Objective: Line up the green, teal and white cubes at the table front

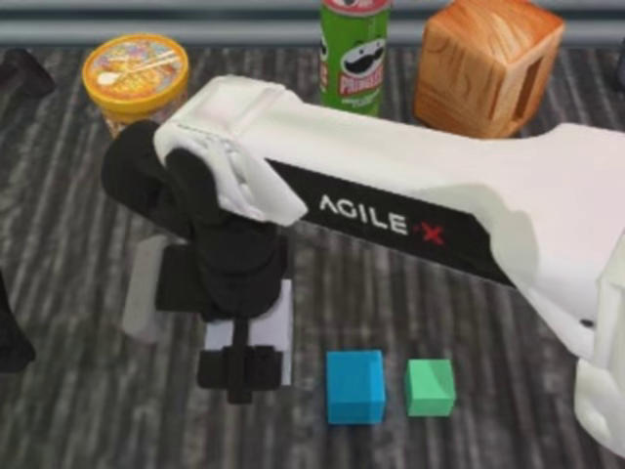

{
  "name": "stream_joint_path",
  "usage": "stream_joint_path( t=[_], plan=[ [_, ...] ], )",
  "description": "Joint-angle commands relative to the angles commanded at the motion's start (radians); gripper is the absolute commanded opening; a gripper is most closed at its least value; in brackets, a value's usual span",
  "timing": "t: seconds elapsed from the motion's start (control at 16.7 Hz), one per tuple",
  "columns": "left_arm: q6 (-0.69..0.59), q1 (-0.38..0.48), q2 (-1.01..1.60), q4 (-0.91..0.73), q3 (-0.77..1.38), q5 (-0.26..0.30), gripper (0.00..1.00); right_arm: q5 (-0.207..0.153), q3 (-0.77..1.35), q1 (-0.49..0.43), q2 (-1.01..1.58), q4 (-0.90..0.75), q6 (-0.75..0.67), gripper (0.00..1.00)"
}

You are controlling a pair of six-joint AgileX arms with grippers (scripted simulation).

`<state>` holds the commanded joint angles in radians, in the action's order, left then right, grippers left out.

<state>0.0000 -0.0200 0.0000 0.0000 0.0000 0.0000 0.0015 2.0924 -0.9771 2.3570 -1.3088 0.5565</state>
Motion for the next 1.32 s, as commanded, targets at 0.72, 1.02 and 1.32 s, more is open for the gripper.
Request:
stream_joint_path(
  t=[0.72, 1.02, 1.32],
  plan=[
    [0.000, 0.000, 0.000, 0.000, 0.000, 0.000, 1.00, 0.000, -0.116, -0.039, 0.025, 0.156, -0.021, 0.00],
    [0.000, 0.000, 0.000, 0.000, 0.000, 0.000, 1.00, 0.001, -0.193, -0.042, 0.043, 0.241, -0.020, 0.00],
    [0.000, 0.000, 0.000, 0.000, 0.000, 0.000, 1.00, 0.001, -0.193, -0.042, 0.043, 0.241, -0.020, 0.23]
  ],
)
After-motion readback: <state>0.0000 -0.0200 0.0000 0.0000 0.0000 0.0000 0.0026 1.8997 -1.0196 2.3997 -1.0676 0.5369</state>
